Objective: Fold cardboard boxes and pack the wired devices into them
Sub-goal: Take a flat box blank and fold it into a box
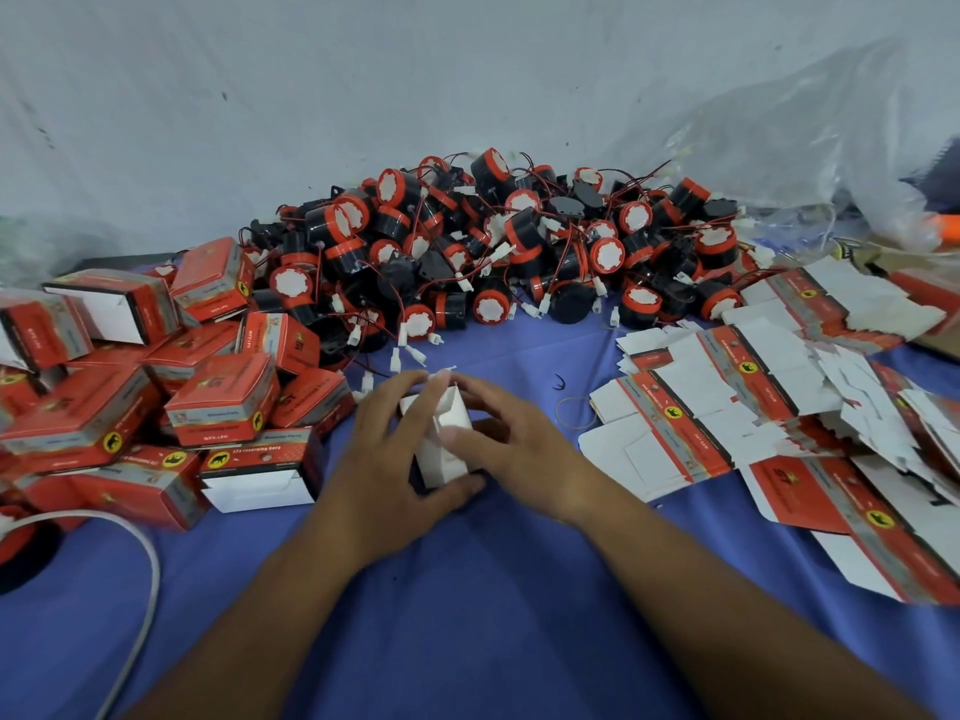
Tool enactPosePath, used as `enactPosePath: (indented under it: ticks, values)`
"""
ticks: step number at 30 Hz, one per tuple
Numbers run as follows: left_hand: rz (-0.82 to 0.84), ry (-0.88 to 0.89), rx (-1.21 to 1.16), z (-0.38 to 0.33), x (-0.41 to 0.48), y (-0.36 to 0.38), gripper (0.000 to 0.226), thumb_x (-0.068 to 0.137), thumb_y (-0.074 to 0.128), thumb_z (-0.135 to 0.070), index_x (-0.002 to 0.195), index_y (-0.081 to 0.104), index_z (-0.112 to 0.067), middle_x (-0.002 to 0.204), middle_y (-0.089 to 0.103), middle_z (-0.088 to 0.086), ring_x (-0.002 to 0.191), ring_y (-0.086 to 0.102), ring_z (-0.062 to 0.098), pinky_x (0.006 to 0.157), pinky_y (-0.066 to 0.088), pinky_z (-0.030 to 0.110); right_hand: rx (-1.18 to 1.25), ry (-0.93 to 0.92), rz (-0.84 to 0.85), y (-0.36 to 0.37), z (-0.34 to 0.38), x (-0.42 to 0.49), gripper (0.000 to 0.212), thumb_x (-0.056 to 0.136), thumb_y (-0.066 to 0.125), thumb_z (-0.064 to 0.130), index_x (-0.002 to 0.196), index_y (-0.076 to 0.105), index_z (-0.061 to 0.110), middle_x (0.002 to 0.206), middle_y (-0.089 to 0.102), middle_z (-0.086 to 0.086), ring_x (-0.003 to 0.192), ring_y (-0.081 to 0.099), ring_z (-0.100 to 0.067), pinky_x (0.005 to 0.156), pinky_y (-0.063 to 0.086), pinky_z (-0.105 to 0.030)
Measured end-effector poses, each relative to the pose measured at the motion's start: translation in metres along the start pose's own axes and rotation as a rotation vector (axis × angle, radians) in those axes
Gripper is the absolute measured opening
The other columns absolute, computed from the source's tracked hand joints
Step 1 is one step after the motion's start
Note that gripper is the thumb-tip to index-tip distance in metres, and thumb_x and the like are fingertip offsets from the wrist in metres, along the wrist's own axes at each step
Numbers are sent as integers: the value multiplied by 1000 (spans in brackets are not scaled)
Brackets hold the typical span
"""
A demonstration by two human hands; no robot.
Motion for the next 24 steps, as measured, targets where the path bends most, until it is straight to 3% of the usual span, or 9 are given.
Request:
enactPosePath:
  ticks: [3, 8, 10, 14, 17, 24]
  values:
    - [25, 64, 56, -2, -1, 2, 85, 82, 67, -52, 145, 43, -1, 143, 44, 17, 130, 45, 32, 108, 39, 40, -146, -25, -81, -3, -3, -1, 46, 92, 72, 27, 135, 57, 30, 125, 65, 15, 115, 62, -8, 96, 55, -39]
    - [-69, 48, 25, -5, 0, 1, 81, 79, 71, -44, 140, 46, 3, 139, 49, 17, 128, 47, 29, 110, 37, 34, -253, -116, -139, -2, 0, -4, 44, 94, 69, 21, 135, 58, 30, 119, 67, 17, 109, 62, -1, 85, 51, -17]
    - [-111, 37, 18, -6, 1, -2, 79, 78, 70, -44, 137, 49, 5, 138, 52, 16, 128, 47, 26, 112, 34, 29, -261, -143, -148, -1, 3, -6, 42, 95, 67, 19, 133, 57, 34, 115, 68, 19, 106, 63, 1, 85, 48, -14]
    - [-144, 47, 17, -8, 1, -6, 78, 75, 73, -40, 134, 52, 7, 134, 55, 17, 123, 52, 29, 106, 43, 36, -274, -170, -142, 3, 5, -6, 40, 100, 61, 16, 139, 55, 22, 121, 68, 5, 112, 62, -12, 97, 51, -34]
    - [-136, 52, 23, -8, 2, -7, 82, 71, 79, -38, 134, 52, 6, 132, 55, 18, 121, 54, 30, 103, 45, 39, -281, -162, -133, 4, 2, -6, 39, 102, 57, 17, 141, 53, 14, 121, 66, -2, 113, 60, -20, 97, 49, -47]
    - [-125, 88, 25, -8, 3, -6, 80, 79, 73, -45, 137, 49, 6, 129, 55, 21, 118, 52, 27, 104, 41, 30, -361, -155, -67, 9, -2, -2, 57, 106, 48, 23, 157, 26, 15, 139, 47, -3, 132, 43, -17, 113, 36, -42]
Point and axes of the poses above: each hand's wrist, its own x-axis towards the middle knuckle, its own y-axis out of the palm, z = x × y, the point moved 3 cm from there along x, towards the middle knuckle
